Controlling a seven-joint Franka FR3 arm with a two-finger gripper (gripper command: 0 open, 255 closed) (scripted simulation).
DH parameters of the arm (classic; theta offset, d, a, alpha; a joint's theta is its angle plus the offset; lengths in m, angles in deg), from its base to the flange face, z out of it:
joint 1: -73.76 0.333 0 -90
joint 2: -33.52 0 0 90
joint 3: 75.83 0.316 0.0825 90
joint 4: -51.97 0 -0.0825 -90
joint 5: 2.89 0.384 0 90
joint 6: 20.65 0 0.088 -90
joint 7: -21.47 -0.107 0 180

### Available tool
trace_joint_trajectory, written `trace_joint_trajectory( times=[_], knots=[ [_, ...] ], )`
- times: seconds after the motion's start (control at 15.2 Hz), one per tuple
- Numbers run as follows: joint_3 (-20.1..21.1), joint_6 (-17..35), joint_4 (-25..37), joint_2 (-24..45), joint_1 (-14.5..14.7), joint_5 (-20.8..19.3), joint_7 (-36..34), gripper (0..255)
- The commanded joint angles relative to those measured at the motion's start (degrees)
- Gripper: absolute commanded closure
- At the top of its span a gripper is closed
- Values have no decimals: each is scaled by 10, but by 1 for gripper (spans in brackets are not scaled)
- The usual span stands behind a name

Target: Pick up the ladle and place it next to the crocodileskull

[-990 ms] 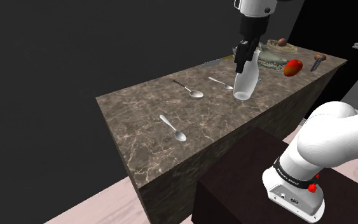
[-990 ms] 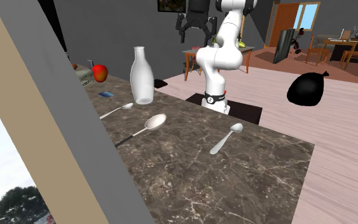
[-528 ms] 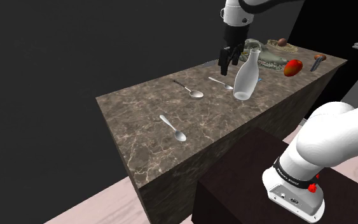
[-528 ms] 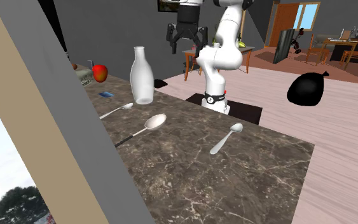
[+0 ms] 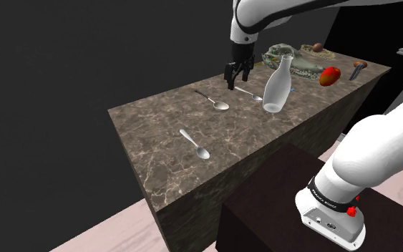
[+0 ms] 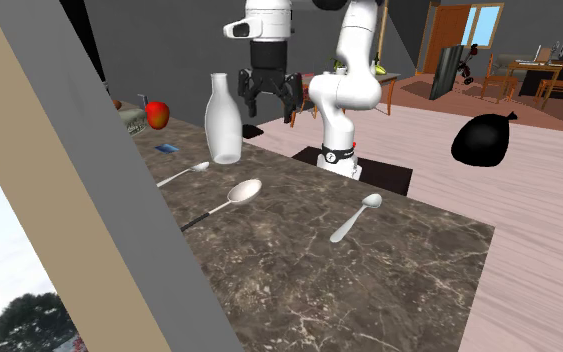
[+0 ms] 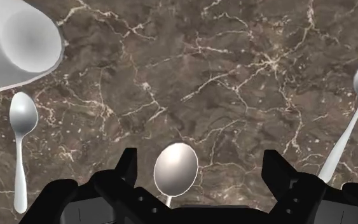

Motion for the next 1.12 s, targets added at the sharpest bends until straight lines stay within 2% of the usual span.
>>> trace_joint_trajectory(
  times=[0.0, 0.46, 0.92, 1.06],
  knots=[
    [-3, 25, 24, 50, -3, 7, -6, 0],
    [-17, 86, 113, 203, -12, 38, -17, 0],
    [-25, 114, 237, 358, -25, 78, -21, 0],
    [-25, 122, 239, 367, -26, 80, -21, 0]
  ],
)
